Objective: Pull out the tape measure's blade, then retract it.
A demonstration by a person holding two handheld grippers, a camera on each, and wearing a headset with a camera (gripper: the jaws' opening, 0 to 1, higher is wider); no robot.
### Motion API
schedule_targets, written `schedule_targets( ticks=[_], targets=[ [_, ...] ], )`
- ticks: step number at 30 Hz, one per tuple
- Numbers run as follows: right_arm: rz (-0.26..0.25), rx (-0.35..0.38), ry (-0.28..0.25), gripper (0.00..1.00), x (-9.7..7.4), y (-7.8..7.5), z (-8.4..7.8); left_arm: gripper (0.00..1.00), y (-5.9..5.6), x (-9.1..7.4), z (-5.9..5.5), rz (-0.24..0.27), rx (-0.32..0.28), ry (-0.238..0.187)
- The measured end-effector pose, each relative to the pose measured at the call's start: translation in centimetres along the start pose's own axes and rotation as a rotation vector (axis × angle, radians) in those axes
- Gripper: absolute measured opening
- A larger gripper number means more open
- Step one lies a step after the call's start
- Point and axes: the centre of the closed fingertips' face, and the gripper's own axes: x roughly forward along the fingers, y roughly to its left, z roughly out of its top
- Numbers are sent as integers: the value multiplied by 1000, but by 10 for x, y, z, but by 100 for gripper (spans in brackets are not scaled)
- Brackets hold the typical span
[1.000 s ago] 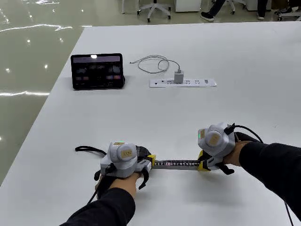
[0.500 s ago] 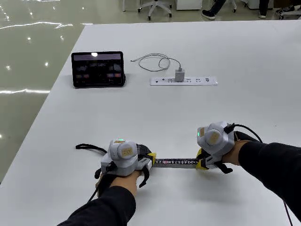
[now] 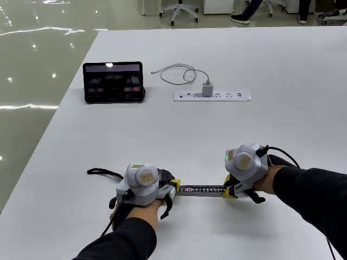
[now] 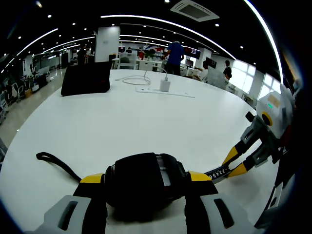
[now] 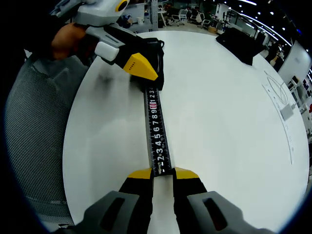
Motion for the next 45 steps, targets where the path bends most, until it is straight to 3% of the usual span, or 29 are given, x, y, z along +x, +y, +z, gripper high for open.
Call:
schedule_targets(
  ticks=[45],
  targets=[
    [2,19,-58,11,13,3,29,60,0,0,0,-6,-18,9]
  ],
)
